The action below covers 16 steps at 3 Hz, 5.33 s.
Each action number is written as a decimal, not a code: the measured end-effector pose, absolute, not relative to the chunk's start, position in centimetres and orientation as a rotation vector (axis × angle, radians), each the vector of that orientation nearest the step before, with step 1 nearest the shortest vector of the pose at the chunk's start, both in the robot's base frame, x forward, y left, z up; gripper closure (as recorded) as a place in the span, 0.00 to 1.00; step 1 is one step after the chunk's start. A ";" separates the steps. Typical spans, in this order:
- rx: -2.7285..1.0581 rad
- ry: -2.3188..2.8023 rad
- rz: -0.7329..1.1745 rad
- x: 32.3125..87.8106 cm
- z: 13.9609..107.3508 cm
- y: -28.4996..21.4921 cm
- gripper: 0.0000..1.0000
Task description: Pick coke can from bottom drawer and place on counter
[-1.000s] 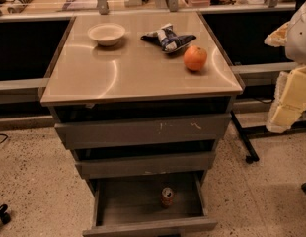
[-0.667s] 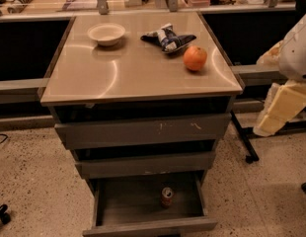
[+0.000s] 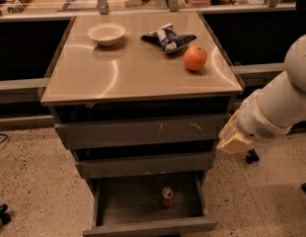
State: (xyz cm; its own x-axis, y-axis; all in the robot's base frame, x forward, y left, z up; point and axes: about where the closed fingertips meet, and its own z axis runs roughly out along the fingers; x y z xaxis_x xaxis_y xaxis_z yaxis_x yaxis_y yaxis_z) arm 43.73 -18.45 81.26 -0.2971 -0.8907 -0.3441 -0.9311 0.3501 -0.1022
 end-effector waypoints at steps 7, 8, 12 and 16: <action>-1.471 2.341 0.421 43.4 48.5 -24.7 1.00; -1.472 2.339 0.418 43.4 48.5 -24.8 1.00; -1.354 2.021 0.530 46.3 34.8 -20.7 1.00; -1.459 1.835 0.592 51.2 28.7 -12.5 0.81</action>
Offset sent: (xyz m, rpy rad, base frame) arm -0.0011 0.0017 -0.0176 0.0013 0.0037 -0.0041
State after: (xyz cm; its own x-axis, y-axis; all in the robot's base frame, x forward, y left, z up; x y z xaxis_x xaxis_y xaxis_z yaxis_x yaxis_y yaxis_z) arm 51.18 -12.46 28.73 -0.1123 -0.6390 -0.7610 -0.9633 0.2578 -0.0743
